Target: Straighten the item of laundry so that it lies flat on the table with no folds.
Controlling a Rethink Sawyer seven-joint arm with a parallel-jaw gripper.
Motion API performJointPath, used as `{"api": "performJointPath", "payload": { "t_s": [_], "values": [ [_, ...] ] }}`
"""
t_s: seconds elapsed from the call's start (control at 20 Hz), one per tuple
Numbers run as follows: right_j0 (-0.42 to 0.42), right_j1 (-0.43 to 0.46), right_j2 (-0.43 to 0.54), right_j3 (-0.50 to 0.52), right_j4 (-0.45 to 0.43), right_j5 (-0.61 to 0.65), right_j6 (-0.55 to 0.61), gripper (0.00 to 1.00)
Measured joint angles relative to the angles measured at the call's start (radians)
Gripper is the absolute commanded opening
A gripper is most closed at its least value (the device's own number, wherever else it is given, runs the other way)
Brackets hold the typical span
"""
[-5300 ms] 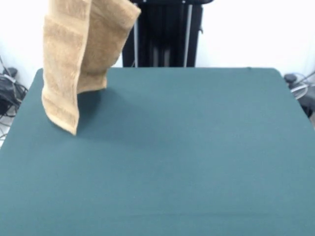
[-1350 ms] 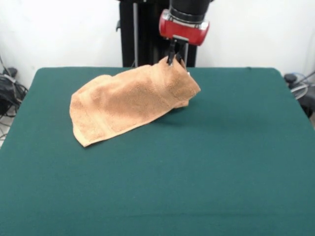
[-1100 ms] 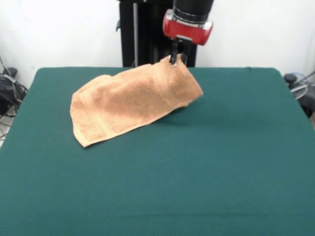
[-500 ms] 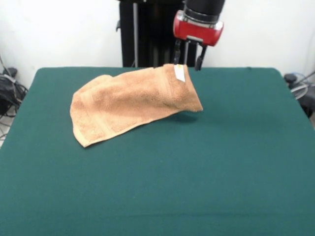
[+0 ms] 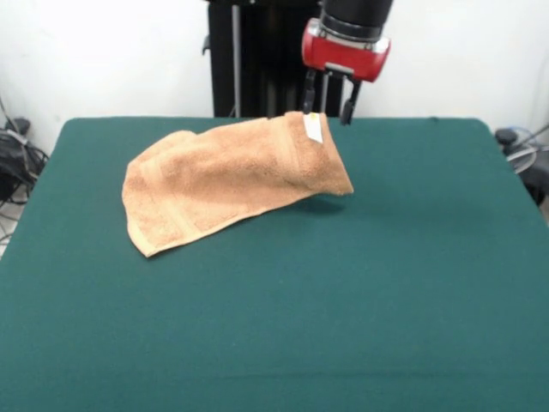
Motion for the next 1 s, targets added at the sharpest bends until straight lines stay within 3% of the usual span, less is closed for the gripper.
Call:
{"api": "performJointPath", "payload": {
  "t_s": [0.35,0.7,0.75,1.0],
  "values": [
    [0.016,0.01,-0.012,0.0,0.012,-0.006,0.0,1.0],
    [0.259,0.135,-0.203,-0.006,0.126,-0.051,0.04,1.0],
    [0.353,0.191,-0.279,-0.005,0.18,-0.052,0.069,1.0],
    [0.52,0.324,-0.43,-0.006,0.288,-0.051,0.162,1.0]
  ]
}}
